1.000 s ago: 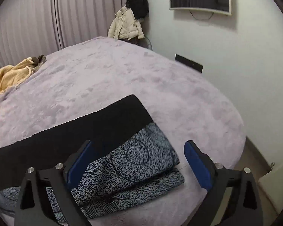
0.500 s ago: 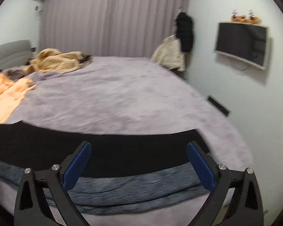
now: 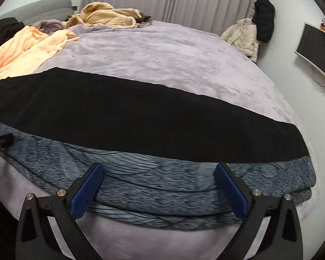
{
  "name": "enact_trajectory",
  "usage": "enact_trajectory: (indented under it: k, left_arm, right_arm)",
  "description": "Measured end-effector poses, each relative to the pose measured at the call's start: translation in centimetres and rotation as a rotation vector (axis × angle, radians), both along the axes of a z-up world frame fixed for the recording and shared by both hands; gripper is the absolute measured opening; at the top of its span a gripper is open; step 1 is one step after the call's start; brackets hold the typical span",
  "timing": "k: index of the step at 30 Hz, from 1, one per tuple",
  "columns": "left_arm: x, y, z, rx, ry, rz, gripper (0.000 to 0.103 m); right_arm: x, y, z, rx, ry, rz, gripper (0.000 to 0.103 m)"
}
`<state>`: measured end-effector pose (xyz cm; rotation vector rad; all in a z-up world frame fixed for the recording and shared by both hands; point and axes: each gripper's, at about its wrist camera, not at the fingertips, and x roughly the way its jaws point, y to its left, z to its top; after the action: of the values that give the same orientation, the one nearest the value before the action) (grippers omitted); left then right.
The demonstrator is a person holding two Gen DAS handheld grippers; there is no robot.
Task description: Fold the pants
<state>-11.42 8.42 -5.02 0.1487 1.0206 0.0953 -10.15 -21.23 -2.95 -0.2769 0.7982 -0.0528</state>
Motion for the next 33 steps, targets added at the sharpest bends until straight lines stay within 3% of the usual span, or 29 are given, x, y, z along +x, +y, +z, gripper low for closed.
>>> enact_trajectory:
  k: [2, 4, 6, 10, 13, 17, 20, 24, 27, 30, 33]
  left_arm:
    - [-0.2, 2.2, -0.4, -0.012, 0.019, 0.05, 0.103]
    - [-0.3, 4.2, -0.5, -0.079, 0.038, 0.099, 0.103]
    - [-0.3, 4.6, 0.0, -0.109, 0.035, 0.125, 0.103]
    - [-0.2, 1.1, 0.8, -0.117, 0.001, 0.08, 0.103]
    - [0.0, -1.9, 0.8, -0.034, -0.019, 0.034, 0.103]
    - [-0.8, -1.0, 0.4, -0.012, -0.014, 0.044, 0.103]
    - [-1.8, 2.9, 0.2, -0.024, -0.004, 0.121, 0.103]
    - [-1.7, 9.3, -0.5, -0.174, 0.028, 0.254, 0.103]
    - [-2.5, 13.3, -0.9, -0.253, 0.04, 0.357, 0.103]
    - [-3.2, 16.1, -1.3, -0.222, 0.037, 0.441, 0.103]
    - [-4.0, 18.5, -0.6, -0.228, 0.011, 0.525, 0.103]
  right_arm:
    - [0.1, -2.9, 0.2, -0.016, 0.007, -0.087, 0.102]
    - [0.2, -5.1, 0.6, -0.01, 0.006, -0.163, 0.102]
    - [0.3, -5.4, 1.5, -0.037, -0.002, -0.194, 0.102]
    - [0.1, 0.1, 2.9, -0.014, -0.061, -0.017, 0.103]
    - [0.8, 5.7, 1.8, 0.018, -0.019, 0.17, 0.103]
    - [1.6, 9.9, -0.9, -0.133, 0.005, 0.24, 0.102]
    - [1.9, 7.7, -1.0, -0.052, 0.025, 0.226, 0.103]
    - [1.7, 2.7, -1.2, 0.078, 0.059, 0.135, 0.103]
    - [0.7, 0.0, -1.0, 0.066, 0.051, 0.062, 0.103]
    - [0.9, -2.2, -0.9, 0.016, 0.039, -0.014, 0.103]
    - [1.4, -3.7, -0.7, 0.04, 0.042, -0.059, 0.103]
